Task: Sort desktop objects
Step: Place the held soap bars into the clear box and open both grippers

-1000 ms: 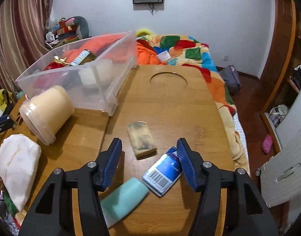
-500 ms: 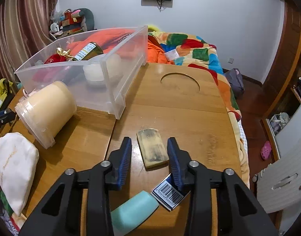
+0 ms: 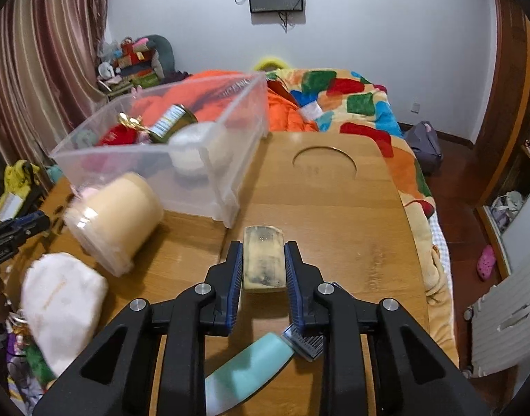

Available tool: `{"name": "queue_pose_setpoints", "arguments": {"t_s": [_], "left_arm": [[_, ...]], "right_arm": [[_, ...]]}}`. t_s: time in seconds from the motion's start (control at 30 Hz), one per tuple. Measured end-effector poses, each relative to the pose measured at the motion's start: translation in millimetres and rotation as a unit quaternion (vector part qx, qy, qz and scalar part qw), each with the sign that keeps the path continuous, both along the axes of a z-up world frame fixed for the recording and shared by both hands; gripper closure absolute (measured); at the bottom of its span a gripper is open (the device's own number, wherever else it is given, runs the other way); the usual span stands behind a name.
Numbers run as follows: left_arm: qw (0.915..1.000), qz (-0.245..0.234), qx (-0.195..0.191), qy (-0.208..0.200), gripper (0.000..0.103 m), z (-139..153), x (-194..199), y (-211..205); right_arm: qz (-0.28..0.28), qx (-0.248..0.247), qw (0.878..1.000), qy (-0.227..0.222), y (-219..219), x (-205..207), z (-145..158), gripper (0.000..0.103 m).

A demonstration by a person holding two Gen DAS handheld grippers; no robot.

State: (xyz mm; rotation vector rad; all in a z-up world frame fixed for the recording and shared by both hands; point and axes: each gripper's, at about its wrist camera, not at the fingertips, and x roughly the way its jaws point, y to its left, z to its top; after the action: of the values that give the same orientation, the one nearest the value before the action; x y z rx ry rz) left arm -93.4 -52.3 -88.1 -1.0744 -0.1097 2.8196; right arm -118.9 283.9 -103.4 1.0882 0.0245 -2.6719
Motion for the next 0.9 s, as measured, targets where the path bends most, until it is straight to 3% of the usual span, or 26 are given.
{"name": "queue_pose_setpoints", "arguments": {"t_s": [0.27, 0.9], "left_arm": [[0.9996, -0.010, 0.008, 0.025, 0.070, 20.5, 4.3, 9.1], [0.9965, -0.018, 0.022, 0.079, 0.070, 65.5, -15.0, 20.4]], "right_arm": [[0.036, -0.045, 0.998, 0.010, -7.1, 20.0, 12.3, 0.082], [0.066, -0.022, 0.995, 0.070, -36.1, 6.9, 56.2, 0.081]]}}
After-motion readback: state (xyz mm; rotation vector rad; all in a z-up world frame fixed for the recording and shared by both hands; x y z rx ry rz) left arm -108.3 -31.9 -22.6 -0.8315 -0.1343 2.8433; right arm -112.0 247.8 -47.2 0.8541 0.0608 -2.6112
